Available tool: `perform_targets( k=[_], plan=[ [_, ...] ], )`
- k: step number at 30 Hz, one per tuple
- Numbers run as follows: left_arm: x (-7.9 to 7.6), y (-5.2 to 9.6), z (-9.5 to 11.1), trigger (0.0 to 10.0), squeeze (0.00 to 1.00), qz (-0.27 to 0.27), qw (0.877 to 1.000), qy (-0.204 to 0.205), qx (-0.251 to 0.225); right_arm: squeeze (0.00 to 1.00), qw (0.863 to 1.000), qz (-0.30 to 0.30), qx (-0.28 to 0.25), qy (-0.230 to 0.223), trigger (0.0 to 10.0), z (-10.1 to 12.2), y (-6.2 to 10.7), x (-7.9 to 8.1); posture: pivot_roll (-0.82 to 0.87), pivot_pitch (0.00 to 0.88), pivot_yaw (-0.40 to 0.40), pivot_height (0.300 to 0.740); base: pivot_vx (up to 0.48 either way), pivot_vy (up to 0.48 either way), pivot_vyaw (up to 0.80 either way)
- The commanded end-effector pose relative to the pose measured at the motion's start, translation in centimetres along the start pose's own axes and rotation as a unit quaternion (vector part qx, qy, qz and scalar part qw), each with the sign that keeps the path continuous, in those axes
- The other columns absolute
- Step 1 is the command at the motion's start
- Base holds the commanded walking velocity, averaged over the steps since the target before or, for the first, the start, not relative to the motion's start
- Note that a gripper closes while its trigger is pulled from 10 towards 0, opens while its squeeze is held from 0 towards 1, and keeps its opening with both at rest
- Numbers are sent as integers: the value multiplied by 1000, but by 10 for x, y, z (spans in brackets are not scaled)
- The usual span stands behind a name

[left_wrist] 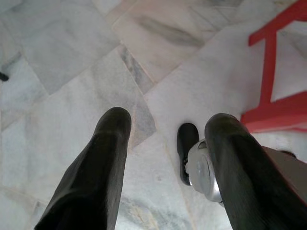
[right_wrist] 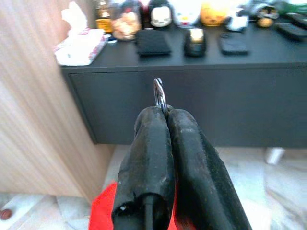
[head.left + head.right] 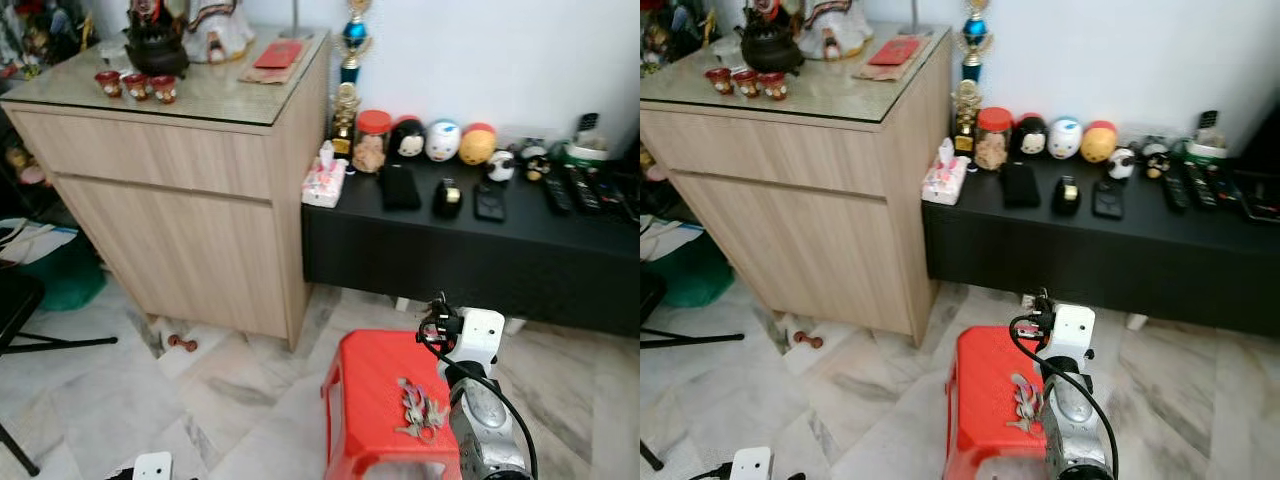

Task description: Hang keys on a hook

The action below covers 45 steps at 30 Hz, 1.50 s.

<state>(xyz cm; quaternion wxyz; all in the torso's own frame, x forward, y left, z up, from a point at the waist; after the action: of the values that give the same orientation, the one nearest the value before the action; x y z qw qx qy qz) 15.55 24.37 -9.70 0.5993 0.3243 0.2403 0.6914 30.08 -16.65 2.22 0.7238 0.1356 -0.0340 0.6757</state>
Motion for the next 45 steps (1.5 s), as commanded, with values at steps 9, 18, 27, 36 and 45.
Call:
perform_targets(
  k=[9, 18, 27, 36, 45],
  plan=[
    [-4, -1, 0, 10000, 0, -5, 1000, 2, 3, 0, 1000, -6, -3, -5, 10000, 3, -7, 4, -57, 0, 13, 740, -290, 0, 0],
    [-4, -4, 6, 10000, 0, 0, 1000, 10, -3, 0, 1000, -3, -4, -5, 10000, 8, -12, 4, -34, 0, -5, 740, -290, 0, 0],
    [2, -3, 4, 10000, 0, 13, 1000, 19, 2, 0, 1000, -5, -14, -6, 10000, 17, -19, 4, -18, 0, -14, 740, -300, 0, 0],
    [0, -3, 3, 10000, 0, 14, 1000, 25, 5, 0, 1000, -3, -15, -5, 10000, 20, -22, 7, -17, 0, -19, 740, -307, 0, 0],
    [-1, -3, 2, 10000, 0, 13, 999, 28, 7, 0, 1000, 0, -14, 3, 10000, 19, -21, 7, -17, 0, -23, 740, -315, 0, 0]
  ],
)
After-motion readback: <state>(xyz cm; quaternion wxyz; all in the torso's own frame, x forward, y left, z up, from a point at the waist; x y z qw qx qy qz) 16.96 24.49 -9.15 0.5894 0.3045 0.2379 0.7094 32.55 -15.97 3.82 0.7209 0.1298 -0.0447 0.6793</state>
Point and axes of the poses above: a point about 5 cm out from each wrist's last joint towards the gripper, its own y axis pointing back from the gripper into the wrist, its own z axis along the axis of the wrist's last joint, x = y × z, the point moved 2 cm from there along -y, pointing out of the wrist towards the gripper, and after that the axes turned 7 degrees about -y, right-handed, at the moved point
